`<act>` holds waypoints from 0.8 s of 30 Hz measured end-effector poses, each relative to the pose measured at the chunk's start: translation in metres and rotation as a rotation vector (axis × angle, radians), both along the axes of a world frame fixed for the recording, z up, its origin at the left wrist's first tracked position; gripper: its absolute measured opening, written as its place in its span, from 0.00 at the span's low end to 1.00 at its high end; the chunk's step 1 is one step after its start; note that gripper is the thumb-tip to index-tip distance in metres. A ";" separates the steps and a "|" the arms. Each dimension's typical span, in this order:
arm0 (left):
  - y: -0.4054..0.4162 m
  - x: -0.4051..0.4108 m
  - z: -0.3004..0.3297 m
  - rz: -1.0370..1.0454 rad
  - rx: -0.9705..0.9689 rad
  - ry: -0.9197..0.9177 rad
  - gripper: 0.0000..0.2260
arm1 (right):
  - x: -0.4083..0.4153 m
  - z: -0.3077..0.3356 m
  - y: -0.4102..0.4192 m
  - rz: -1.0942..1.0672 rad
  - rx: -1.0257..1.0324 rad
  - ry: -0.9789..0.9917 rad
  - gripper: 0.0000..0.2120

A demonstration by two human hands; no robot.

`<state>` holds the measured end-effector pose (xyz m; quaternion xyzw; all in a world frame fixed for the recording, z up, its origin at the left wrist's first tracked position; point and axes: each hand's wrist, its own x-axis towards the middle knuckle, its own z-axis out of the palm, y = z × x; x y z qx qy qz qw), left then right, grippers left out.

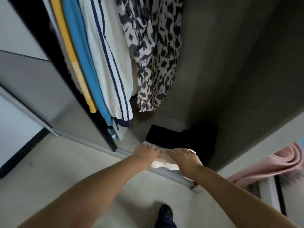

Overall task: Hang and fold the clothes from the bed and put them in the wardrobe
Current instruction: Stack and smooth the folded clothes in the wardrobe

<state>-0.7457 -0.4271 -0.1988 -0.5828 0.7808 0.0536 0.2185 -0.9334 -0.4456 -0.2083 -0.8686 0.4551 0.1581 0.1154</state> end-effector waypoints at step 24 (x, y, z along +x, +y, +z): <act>-0.341 0.044 -0.409 -0.108 -0.273 0.126 0.25 | 0.048 -0.393 -0.298 -0.301 -0.290 -0.029 0.33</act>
